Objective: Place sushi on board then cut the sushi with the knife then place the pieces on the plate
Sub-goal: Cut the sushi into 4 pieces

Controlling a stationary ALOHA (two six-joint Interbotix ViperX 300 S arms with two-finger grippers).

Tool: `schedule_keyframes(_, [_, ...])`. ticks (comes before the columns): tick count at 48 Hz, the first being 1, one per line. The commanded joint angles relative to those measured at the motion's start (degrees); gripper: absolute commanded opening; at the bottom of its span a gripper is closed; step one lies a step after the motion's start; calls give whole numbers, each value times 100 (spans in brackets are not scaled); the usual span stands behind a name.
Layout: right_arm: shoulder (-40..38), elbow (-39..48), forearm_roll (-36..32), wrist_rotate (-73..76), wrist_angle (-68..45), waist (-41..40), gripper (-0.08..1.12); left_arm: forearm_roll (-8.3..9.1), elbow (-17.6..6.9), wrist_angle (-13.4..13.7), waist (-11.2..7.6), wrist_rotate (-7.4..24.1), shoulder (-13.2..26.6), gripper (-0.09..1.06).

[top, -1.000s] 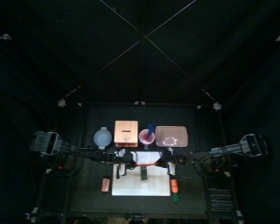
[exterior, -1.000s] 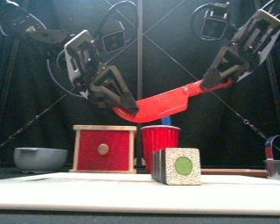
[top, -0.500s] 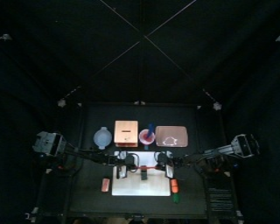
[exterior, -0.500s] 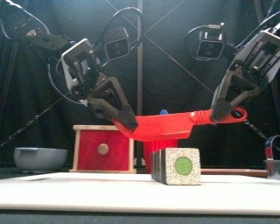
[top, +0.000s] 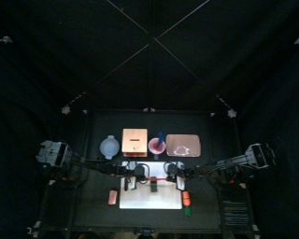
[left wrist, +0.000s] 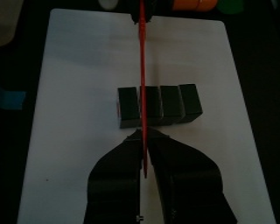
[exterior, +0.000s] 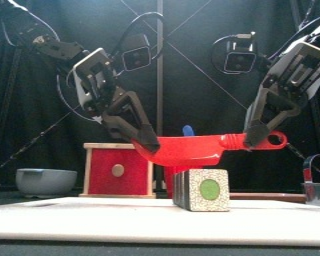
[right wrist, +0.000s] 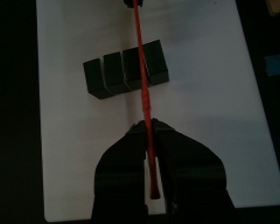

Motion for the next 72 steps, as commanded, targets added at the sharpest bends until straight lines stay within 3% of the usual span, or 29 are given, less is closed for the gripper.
schedule_keyframes(1, [-9,-88,0,9,62,-18,36,-9,-132,-18,0,-9,-35,49])
schedule_keyframes(72, [149,-527,-334,-9,914,-211,36,-9,-176,62,-44,-18,105,49])
